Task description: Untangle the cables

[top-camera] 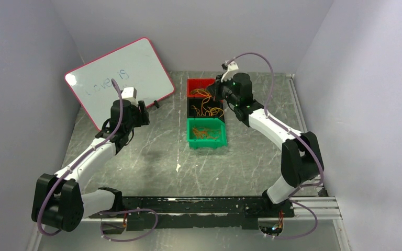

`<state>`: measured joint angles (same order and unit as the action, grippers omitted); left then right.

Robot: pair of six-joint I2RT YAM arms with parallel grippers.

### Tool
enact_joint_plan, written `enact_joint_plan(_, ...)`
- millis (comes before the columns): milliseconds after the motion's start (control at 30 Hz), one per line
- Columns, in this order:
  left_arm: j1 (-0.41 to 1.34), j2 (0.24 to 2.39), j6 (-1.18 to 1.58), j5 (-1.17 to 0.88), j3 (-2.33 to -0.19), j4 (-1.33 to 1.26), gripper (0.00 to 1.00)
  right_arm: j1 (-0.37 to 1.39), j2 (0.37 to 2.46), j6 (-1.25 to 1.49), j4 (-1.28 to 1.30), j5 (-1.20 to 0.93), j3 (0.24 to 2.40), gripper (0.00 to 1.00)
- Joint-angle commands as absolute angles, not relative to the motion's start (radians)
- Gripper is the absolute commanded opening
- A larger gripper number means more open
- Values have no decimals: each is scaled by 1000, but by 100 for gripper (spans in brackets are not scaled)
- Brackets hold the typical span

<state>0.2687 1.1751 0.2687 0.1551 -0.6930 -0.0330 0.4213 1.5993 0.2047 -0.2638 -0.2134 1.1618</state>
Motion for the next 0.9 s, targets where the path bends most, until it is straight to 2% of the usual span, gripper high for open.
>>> enact_joint_plan(0, 258, 1166, 268, 134, -727, -55, 64, 418, 1611, 232, -254, -233, 1129, 0)
enact_joint_plan(433, 258, 1172, 269, 118, -730, -51, 63, 417, 1751, 182, -2, -266, 1198, 0)
enact_joint_plan(867, 258, 1164, 266, 113, -736, -35, 62, 429, 1955, 164, 84, -278, 1348, 0)
